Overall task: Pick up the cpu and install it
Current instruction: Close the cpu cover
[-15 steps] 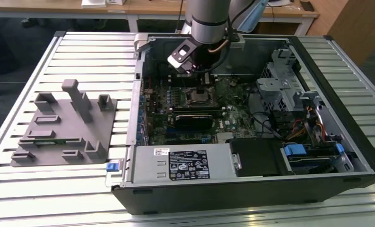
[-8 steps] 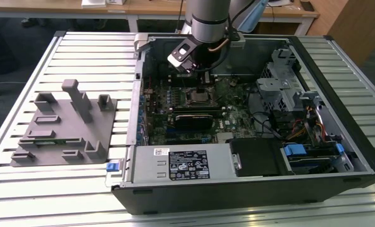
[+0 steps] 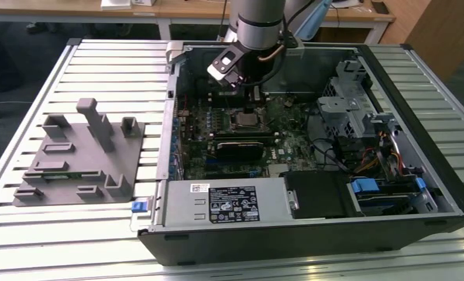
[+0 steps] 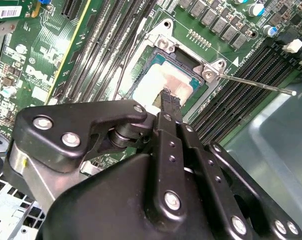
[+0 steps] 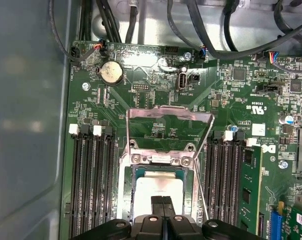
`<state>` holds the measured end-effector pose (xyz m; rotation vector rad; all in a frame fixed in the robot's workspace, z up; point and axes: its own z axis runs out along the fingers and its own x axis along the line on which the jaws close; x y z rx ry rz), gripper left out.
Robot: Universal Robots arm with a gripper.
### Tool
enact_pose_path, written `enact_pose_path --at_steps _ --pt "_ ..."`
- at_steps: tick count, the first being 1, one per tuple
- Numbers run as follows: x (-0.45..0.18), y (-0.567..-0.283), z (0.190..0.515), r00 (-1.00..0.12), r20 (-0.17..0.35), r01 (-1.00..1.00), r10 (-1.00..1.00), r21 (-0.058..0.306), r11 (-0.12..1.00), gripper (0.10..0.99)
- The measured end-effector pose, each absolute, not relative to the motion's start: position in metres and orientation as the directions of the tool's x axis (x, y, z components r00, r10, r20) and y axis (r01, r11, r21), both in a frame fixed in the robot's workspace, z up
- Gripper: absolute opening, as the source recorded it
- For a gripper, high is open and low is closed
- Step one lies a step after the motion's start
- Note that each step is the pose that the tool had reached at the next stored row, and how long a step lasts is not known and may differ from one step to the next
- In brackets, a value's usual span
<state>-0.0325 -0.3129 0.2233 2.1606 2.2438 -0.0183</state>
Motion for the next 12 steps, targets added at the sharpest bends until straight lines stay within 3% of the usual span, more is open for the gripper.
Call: enact_pose_path --at_steps 12 --pt "-0.0324 -0.3129 0.2299 -0.038 -0.029 0.999 0.999 0.01 0.038 0.106"
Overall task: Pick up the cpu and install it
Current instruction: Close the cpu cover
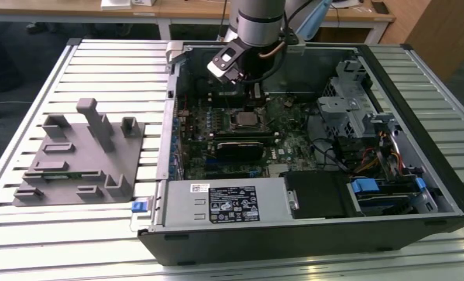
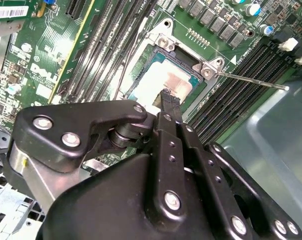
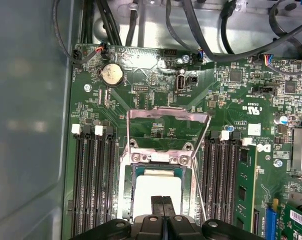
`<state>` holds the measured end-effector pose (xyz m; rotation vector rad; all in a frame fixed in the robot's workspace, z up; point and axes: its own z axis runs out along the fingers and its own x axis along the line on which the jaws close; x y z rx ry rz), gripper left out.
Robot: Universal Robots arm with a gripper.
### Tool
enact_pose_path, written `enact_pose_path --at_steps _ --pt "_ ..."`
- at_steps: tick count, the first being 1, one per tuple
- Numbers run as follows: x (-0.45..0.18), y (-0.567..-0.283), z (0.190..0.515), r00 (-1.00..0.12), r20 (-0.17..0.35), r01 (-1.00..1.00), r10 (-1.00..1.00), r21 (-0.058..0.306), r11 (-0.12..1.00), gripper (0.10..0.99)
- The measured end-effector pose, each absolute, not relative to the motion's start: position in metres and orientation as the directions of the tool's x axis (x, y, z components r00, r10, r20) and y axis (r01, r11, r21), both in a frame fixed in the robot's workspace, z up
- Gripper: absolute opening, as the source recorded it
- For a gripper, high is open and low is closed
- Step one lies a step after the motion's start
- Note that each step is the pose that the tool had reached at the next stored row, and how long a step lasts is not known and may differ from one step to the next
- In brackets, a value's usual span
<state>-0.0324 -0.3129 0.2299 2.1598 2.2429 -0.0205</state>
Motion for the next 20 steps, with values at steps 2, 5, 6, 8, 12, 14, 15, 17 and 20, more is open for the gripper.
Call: enact_pose_path --at_steps 2,5,6,8,12,14,15,17,20 --pt "-0.032 -0.313 0.232 -0.037 -0.029 0.999 0.999 0.01 0.038 0.106" --pt "-0.032 -0.313 0.237 -0.037 -0.029 0.999 0.999 0.01 0.038 0.106" --pt "-0.032 -0.313 0.238 -0.037 -0.029 0.999 0.999 0.01 0.038 0.106" --pt "-0.032 -0.313 0.242 -0.037 -0.029 0.999 0.999 0.01 0.038 0.106" --pt "-0.032 -0.313 0.25 -0.037 -0.029 0.999 0.999 0.01 0.038 0.106" --pt "-0.032 -0.313 0.254 -0.037 -0.029 0.999 0.999 0.01 0.038 0.106" --pt "-0.032 -0.313 0.255 -0.037 -0.029 0.999 0.999 0.01 0.038 0.106" --pt "-0.032 -0.313 0.256 -0.037 -0.029 0.999 0.999 0.01 0.038 0.106" --pt "-0.032 -0.314 0.256 -0.038 -0.029 0.999 0.999 0.01 0.038 0.106"
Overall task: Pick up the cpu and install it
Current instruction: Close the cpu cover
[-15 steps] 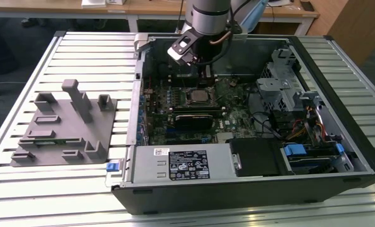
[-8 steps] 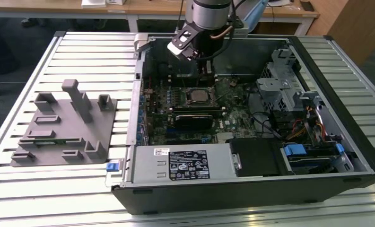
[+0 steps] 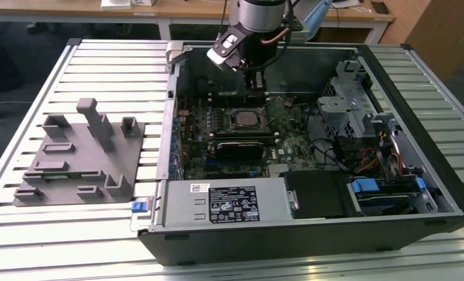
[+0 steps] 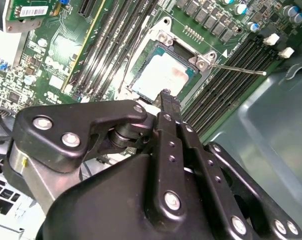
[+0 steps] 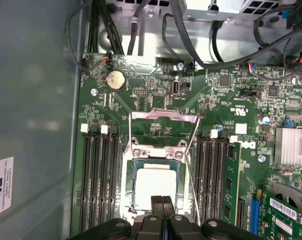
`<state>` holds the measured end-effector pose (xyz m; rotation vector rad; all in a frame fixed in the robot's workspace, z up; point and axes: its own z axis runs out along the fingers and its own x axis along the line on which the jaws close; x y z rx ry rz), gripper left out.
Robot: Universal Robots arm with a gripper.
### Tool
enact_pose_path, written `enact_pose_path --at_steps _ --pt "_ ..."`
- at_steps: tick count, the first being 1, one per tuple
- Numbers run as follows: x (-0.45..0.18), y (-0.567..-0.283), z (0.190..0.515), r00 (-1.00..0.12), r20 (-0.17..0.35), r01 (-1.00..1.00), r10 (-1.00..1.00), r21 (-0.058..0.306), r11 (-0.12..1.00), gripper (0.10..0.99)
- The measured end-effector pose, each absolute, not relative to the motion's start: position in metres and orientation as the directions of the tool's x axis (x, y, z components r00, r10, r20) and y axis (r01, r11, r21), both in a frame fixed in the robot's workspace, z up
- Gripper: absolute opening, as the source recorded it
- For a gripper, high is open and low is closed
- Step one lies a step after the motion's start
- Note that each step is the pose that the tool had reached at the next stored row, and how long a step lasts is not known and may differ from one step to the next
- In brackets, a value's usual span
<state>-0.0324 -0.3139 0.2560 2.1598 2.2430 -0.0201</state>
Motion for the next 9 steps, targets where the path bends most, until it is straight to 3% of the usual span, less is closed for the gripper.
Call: enact_pose_path --at_steps 9 --pt "-0.0315 -0.3218 0.2603 -0.037 -0.029 0.999 0.999 0.01 0.038 0.106"
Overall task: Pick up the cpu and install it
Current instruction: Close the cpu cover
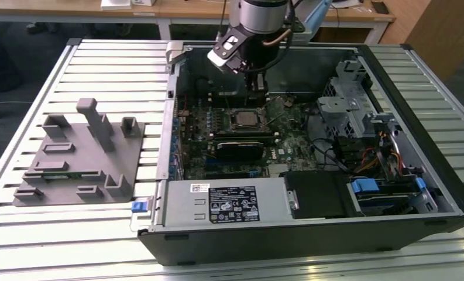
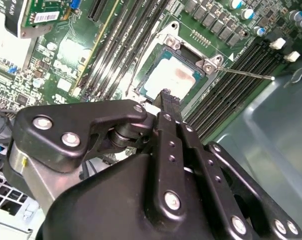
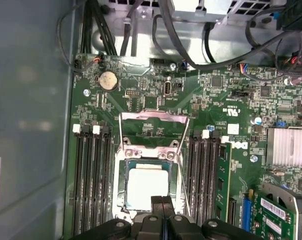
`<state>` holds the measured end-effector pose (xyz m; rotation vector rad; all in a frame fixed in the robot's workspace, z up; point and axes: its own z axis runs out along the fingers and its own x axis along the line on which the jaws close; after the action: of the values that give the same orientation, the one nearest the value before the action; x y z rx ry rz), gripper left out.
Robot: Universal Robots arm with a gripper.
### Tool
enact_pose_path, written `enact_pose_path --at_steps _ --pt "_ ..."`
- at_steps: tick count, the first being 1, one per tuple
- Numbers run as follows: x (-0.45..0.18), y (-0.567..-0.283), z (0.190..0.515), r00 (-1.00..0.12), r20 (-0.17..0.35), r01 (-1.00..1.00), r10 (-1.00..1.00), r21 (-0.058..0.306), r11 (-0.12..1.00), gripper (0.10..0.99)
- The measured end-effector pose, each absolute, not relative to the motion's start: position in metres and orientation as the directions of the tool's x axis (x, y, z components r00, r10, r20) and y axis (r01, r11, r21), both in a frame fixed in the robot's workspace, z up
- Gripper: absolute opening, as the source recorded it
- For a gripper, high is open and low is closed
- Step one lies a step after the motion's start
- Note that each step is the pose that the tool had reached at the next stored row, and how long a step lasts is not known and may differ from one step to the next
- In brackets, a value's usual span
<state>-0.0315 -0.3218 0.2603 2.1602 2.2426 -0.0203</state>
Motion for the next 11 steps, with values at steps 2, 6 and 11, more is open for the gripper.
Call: enact_pose_path --at_steps 2,6,11 --pt "-0.031 -0.322 0.266 -0.037 -0.029 0.999 0.999 0.01 0.038 0.106" --pt "-0.031 -0.322 0.274 -0.037 -0.029 0.999 0.999 0.01 0.037 0.106" --pt "-0.025 -0.322 0.275 -0.037 -0.029 0.999 0.999 0.01 0.037 0.106"
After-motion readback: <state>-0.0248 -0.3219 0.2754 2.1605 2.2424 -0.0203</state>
